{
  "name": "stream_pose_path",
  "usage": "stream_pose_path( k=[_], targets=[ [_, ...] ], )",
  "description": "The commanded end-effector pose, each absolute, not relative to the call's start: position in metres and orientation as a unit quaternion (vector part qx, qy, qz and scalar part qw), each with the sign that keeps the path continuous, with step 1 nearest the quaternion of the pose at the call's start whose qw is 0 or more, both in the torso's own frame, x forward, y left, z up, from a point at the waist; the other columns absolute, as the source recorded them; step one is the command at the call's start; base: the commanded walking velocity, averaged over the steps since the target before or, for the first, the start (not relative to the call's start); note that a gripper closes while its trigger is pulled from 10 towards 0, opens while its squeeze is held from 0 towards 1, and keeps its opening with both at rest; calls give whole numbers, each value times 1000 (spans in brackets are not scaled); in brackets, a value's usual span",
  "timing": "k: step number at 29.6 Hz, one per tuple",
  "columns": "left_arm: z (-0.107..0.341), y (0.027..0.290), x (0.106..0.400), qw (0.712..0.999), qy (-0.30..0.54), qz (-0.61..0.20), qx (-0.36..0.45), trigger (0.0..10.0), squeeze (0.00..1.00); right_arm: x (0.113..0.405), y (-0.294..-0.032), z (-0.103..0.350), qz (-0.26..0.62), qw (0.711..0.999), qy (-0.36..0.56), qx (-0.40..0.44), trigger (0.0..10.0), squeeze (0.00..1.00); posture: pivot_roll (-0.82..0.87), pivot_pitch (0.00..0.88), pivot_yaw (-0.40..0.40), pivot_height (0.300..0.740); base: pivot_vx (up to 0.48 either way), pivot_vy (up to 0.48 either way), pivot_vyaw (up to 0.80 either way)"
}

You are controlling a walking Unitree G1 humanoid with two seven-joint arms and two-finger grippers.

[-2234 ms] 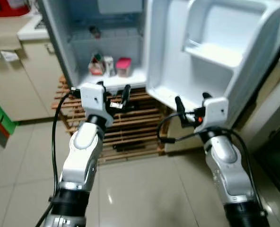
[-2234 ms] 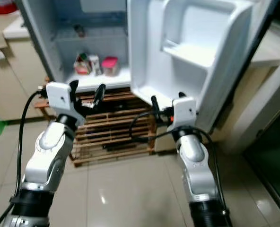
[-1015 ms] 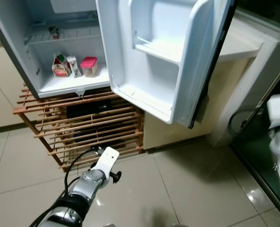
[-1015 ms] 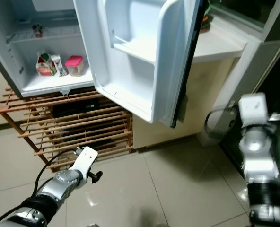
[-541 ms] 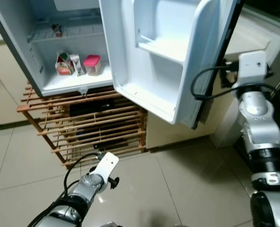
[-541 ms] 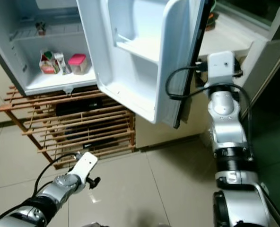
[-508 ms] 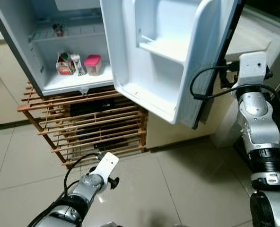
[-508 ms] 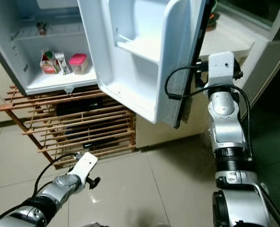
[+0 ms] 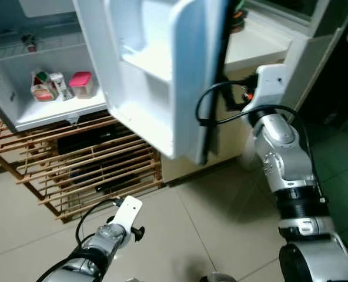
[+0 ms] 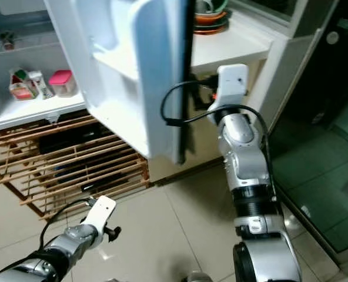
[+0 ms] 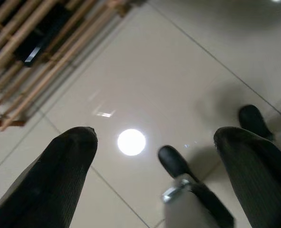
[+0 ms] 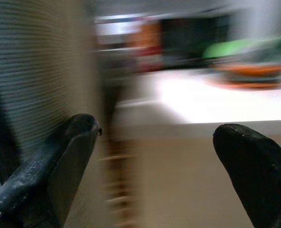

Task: Restocking fridge

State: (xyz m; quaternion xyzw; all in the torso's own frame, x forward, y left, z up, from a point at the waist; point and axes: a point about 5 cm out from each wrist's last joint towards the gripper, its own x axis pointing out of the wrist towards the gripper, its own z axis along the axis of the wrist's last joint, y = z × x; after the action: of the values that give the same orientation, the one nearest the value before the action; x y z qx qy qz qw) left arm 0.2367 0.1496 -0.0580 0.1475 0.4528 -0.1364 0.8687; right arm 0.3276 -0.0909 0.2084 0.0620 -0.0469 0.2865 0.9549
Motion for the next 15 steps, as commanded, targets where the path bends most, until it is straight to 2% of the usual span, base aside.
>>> stream_pose_path(
  k=[1,4,10,13,15],
  targets=[
    [-61,146,233,868,457,-131,144,10000,0,311,-64,218,385,918,-46,79,10000,0,-94,0,8,740,0,0,0],
    [-66,135,226,862,468,-133,142,10000,0,301,-70,212,408,906,-23,109,10000,0,-99,0,5,740,0,0,0],
    [-69,128,220,858,475,-136,144,10000,0,302,-94,209,373,921,1,114,10000,0,-106,0,4,740,0,0,0],
    [-68,128,221,859,471,-137,146,10000,0,303,-97,210,364,925,1,110,10000,0,-106,0,4,740,0,0,0],
    [-57,119,237,886,421,-139,138,10000,0,321,-127,200,239,970,-17,27,10000,0,-94,0,4,740,0,0,0]
  ],
)
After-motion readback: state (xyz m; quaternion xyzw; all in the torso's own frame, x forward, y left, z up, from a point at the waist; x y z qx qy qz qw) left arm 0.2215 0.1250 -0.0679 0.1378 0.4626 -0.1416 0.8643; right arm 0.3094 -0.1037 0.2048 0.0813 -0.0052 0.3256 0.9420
